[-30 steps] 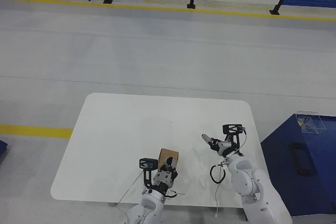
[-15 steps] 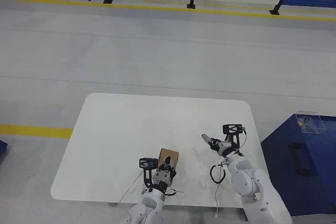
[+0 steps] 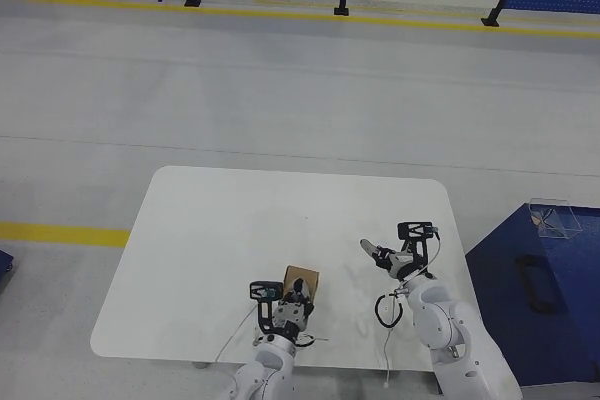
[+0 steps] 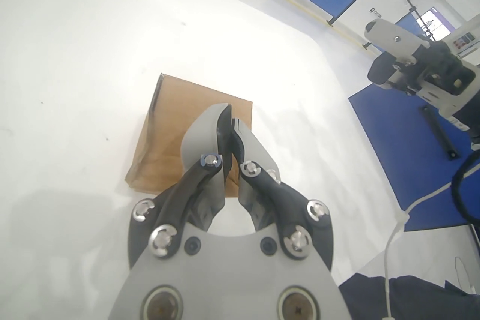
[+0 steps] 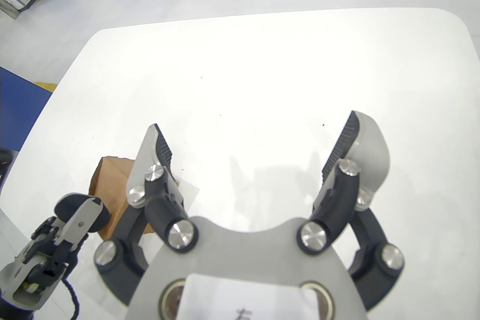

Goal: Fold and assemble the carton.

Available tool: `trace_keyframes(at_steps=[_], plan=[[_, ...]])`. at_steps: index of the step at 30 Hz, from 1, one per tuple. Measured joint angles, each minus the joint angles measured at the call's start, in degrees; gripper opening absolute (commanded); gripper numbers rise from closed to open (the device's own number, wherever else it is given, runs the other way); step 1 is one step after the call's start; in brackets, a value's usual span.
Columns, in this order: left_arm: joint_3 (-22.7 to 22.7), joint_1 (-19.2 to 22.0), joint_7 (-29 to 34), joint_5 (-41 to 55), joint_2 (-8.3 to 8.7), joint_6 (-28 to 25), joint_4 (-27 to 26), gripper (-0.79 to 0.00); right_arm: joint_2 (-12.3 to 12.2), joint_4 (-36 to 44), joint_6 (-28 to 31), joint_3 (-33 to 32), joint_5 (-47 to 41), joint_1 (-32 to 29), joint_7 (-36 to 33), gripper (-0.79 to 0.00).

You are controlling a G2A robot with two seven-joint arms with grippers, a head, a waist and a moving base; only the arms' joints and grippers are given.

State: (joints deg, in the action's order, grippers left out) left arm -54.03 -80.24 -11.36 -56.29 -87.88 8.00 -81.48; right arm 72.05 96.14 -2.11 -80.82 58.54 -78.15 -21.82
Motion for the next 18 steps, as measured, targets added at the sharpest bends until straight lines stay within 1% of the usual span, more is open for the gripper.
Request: trace_keyframes(at_steps=[1, 3, 6, 8, 9, 11, 13, 14, 15, 16, 18], plan=[[-0.1, -0.5, -1.2, 1.1, 0.0, -1.6, -0.7, -0.785, 0.0, 0.0, 0.0, 0.0, 0.0, 0.0, 0.0, 0.0], [-0.4, -1.2, -1.6, 1.3, 0.11, -2.5, -0.9, -0.785, 0.0, 0.0, 0.0, 0.0, 0.0, 0.0, 0.0, 0.0], [-0.4, -0.6, 1.4, -0.5, 0.11, 0.5, 0.5, -0.785, 0.0, 0.0, 0.0, 0.0, 0.0, 0.0, 0.0, 0.0], [-0.4, -0.1, 1.5, -0.4, -0.09, 1.7, 0.6, -0.785, 0.0, 0.0, 0.0, 0.0, 0.0, 0.0, 0.0, 0.0], [-0.5, -0.3, 0.2, 0.7, -0.21, 1.2, -0.1, -0.785, 0.0, 0.0, 0.0, 0.0, 0.0, 0.0, 0.0, 0.0], [-0.8, -1.7, -4.3, 3.7, -0.32, -2.0, -2.3, -0.785, 0.0, 0.0, 0.0, 0.0, 0.0, 0.0, 0.0, 0.0], [-1.1, -4.0, -10.9, 4.4, -0.18, -6.5, -4.7, -0.785, 0.0, 0.0, 0.0, 0.0, 0.0, 0.0, 0.0, 0.0], [-1.2, -5.2, -13.8, 4.4, -0.08, -8.3, -5.5, -0.742, 0.0, 0.0, 0.0, 0.0, 0.0, 0.0, 0.0, 0.0], [-1.4, -6.3, -16.8, 4.3, 0.03, -9.9, -6.4, 0.0, 0.0, 0.0, 0.0, 0.0, 0.0, 0.0, 0.0, 0.0], [-1.9, -7.9, -20.8, 4.2, 0.14, -11.5, -7.2, -0.783, 0.0, 0.0, 0.0, 0.0, 0.0, 0.0, 0.0, 0.0], [-2.2, -8.9, -25.2, 4.4, 0.18, -12.1, -7.6, -0.771, 0.0, 0.0, 0.0, 0.0, 0.0, 0.0, 0.0, -0.001]])
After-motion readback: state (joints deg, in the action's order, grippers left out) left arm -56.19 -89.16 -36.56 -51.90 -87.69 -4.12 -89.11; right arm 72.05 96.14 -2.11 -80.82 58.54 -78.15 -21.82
